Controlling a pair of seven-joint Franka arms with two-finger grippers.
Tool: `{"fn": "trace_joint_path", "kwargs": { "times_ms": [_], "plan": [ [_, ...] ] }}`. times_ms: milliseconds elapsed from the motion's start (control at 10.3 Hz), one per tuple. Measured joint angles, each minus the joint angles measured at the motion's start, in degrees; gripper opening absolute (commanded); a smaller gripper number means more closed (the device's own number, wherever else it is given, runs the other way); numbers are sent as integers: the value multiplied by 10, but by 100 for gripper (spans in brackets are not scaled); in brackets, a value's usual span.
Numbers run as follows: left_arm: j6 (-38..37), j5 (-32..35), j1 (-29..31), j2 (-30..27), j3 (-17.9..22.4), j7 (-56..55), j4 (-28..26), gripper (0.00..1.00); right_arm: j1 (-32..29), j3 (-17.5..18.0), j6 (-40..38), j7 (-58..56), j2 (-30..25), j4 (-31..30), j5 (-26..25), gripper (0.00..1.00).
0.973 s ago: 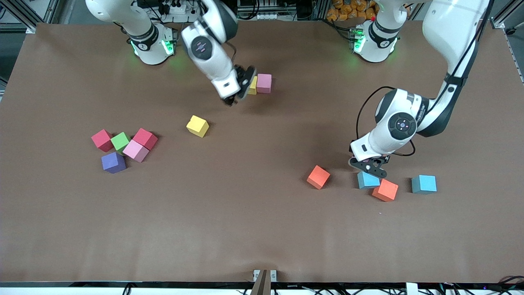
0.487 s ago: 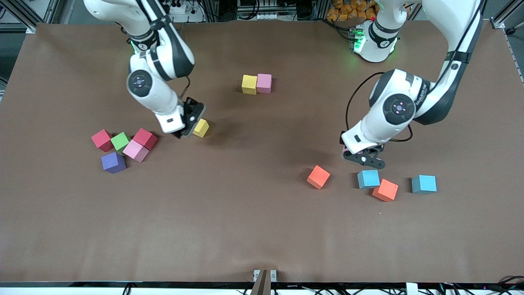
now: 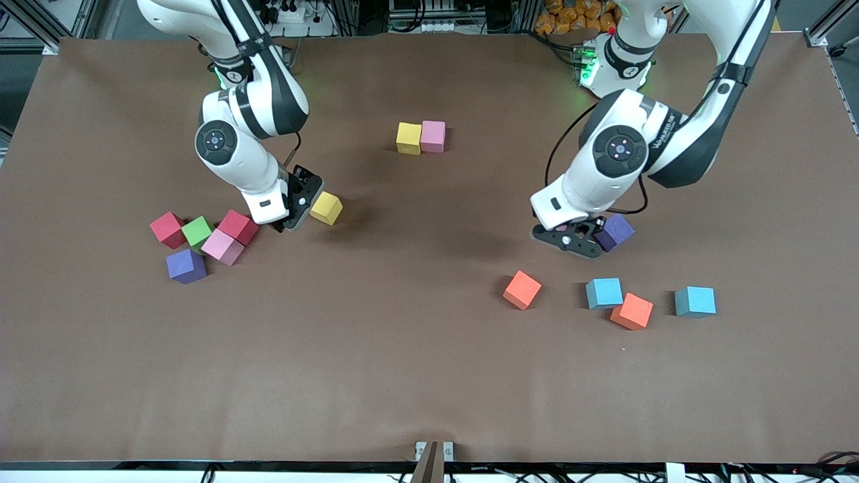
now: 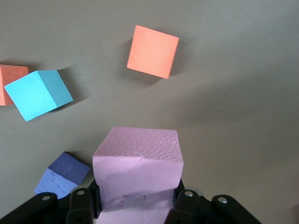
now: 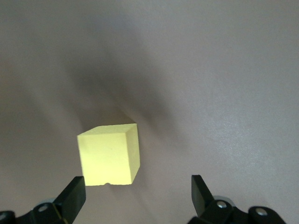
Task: Form number 2 with 11 blocks
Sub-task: 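Grasp another yellow block with the right gripper while the left gripper carries pink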
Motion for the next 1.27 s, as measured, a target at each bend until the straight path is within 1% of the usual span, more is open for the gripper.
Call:
{"fn": "trace_joint_path", "kwargs": {
  "times_ms": [195,389,584,681,1071,1265],
  "plan": [
    [-11,0,0,0,-19,0,3,0,4,4,37,-2,22,-15,0,100],
    [-25,0,0,-1,-37,0,4,0,17,7,51,-2,34,-22,6,100],
    [-32,0,0,-5,-47,0,4,0,42,7,56,-1,38,-28,33,100],
    [-34,0,0,-9,-50,0,4,0,51,8,58,0,40,-28,38,100],
    [-49,0,0,-27,-52,0,-4,0,63,8,88,-1,55,-34,43,100],
    [-52,0,0,-37,-63,-1,-18,0,68,8,103,-1,65,-40,43,100]
  ]
}}
